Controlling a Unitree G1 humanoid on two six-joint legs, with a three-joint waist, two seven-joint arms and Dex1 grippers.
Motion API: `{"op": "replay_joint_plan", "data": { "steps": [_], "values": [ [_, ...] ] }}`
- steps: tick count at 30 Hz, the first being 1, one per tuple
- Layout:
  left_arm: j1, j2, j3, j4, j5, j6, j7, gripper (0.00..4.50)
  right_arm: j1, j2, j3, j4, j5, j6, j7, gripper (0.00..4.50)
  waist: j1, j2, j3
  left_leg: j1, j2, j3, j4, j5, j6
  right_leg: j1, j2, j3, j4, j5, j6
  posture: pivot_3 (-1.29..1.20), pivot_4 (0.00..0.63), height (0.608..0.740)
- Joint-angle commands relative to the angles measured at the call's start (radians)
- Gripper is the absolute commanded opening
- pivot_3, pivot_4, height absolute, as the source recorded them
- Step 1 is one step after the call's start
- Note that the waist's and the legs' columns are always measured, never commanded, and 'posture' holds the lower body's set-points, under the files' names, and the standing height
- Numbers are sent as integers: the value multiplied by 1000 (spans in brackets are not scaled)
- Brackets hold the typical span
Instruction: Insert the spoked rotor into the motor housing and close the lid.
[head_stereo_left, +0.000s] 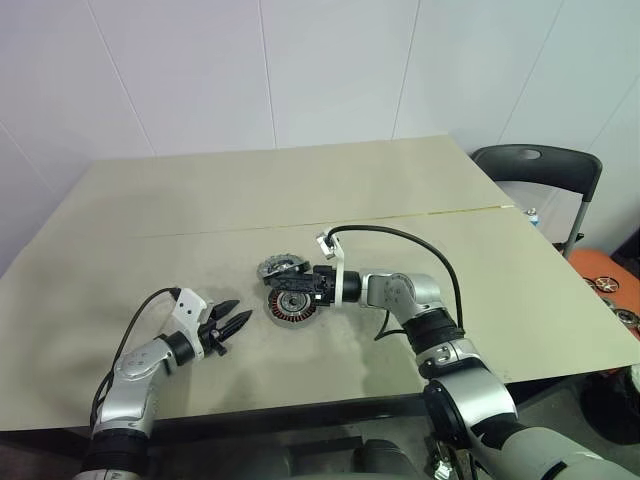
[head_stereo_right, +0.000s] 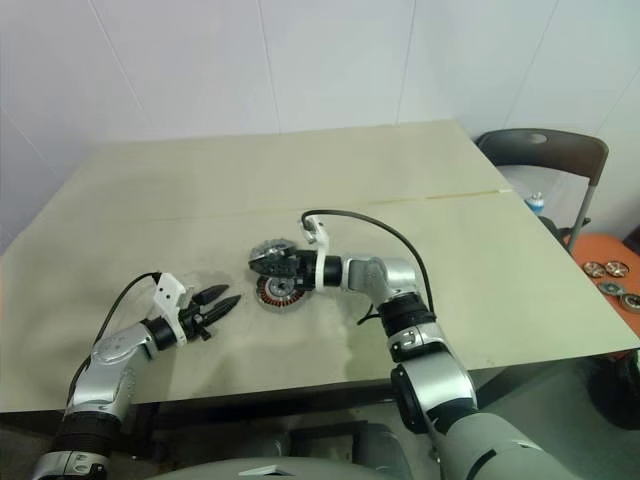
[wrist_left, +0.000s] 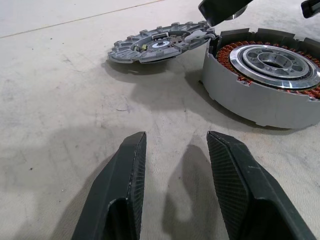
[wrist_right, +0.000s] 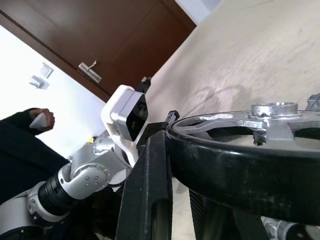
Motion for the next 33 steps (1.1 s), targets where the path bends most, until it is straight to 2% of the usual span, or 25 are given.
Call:
{"op": "replay_joint_plan", "data": {
  "steps": [1, 8, 24, 33],
  "values": [
    [2, -11, -32, 1, 7, 10, -5, 2054, -25, 3, -12, -9, 1, -14, 14, 126, 0, 0, 0, 0, 0, 0, 0, 0, 0, 0, 0, 0, 0, 0, 0, 0, 0, 740],
    [0, -8, -27, 2, 9, 9, -1, 2054, -25, -23, 22, -28, 9, 80, 70, 2430, 0, 0, 0, 0, 0, 0, 0, 0, 0, 0, 0, 0, 0, 0, 0, 0, 0, 740],
    [3, -8, -27, 0, 9, 9, 1, 2054, 62, -158, 138, -199, 16, 222, 187, 2430, 0, 0, 0, -1, 0, 0, 0, 0, 0, 0, 0, 0, 0, 0, 0, 0, 0, 740],
    [2, -16, -34, -2, 11, 11, 2, 2054, 42, -180, 177, -176, -29, 193, 161, 2430, 1, 0, 0, -1, 0, 0, 0, 0, 0, 0, 0, 0, -1, 0, 0, 0, 0, 740]
  ]
}}
